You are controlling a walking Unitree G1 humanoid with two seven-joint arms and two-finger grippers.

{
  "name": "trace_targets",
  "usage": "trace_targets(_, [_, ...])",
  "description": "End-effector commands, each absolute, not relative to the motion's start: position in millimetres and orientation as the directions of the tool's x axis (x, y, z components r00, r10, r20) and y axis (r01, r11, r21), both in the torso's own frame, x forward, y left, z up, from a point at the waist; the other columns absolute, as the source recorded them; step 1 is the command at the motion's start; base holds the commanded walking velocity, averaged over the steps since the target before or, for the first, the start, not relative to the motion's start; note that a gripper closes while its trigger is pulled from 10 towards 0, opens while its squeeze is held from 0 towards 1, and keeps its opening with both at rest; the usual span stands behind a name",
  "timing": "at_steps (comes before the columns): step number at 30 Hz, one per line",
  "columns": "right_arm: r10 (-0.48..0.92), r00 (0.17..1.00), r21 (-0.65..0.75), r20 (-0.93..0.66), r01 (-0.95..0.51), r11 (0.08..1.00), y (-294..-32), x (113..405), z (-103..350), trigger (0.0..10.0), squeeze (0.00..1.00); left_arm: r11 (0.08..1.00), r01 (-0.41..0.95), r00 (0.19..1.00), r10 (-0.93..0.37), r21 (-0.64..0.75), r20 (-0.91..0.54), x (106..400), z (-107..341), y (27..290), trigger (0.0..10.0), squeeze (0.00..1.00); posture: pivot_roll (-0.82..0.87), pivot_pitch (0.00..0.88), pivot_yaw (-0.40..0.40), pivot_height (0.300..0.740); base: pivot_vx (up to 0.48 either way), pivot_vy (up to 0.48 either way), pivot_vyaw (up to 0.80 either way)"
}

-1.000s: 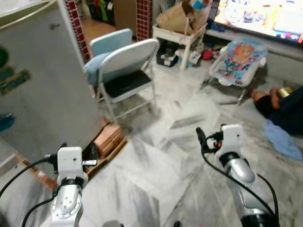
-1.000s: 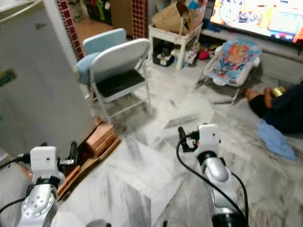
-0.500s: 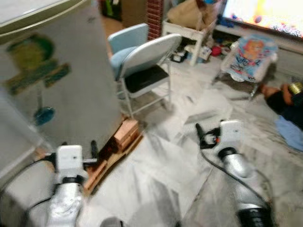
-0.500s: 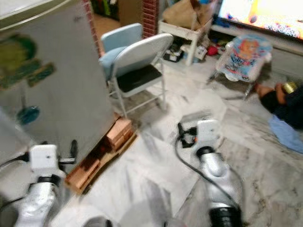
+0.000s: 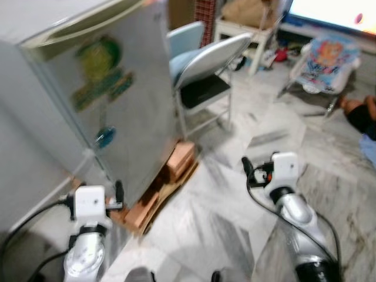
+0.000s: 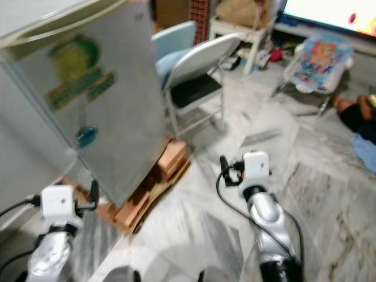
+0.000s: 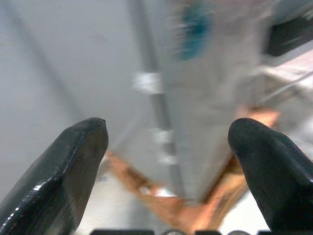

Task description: Restocking fridge

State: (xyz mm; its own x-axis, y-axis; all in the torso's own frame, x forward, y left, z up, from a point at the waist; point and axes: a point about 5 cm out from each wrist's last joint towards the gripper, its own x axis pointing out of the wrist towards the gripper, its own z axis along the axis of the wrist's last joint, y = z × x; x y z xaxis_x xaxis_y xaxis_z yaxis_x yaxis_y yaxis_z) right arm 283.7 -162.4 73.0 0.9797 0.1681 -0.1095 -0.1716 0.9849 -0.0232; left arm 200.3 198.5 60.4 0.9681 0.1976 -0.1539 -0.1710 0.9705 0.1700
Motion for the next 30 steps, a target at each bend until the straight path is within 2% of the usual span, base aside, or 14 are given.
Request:
trace_targets(1, [0.135, 0.985, -0.046, -0.111, -0.141, 0.989, -174, 283, 74, 10.0, 0.0, 0.974, -0.155, 0.974, 0.178, 0.163, -0.138, 203, 64, 193, 10.0, 0.0, 0.01, 0.111, -0.008, 0.74, 0.0, 0.48, 0.0])
trace_targets(7, [0.129, 0.985, -0.045, -0.114, -0.135, 0.99, -175, 284, 73, 10.0, 0.0, 0.973, -0.154, 0.975, 0.179, 0.173, -0.135, 204, 65, 195, 10.0, 0.0, 0.01, 0.111, -0.008, 0.74, 0.0, 0.48, 0.0])
trace_targets(9, [0.129, 0.985, -0.045, -0.116, -0.135, 0.99, -175, 285, 73, 10.0, 0.0, 0.973, -0.152, 0.976, 0.176, 0.175, -0.13, 205, 65, 194, 10.0, 0.0, 0.01, 0.109, -0.011, 0.74, 0.0, 0.0, 0.0])
trace_targets(30, [0.164, 0.982, -0.071, -0.092, -0.171, 0.983, -165, 290, 80, 10.0, 0.0, 0.971, -0.164, 0.98, 0.18, 0.174, -0.085, 214, 73, 191, 10.0, 0.0, 0.01, 0.115, -0.006, 0.74, 0.0, 0.0, -0.72])
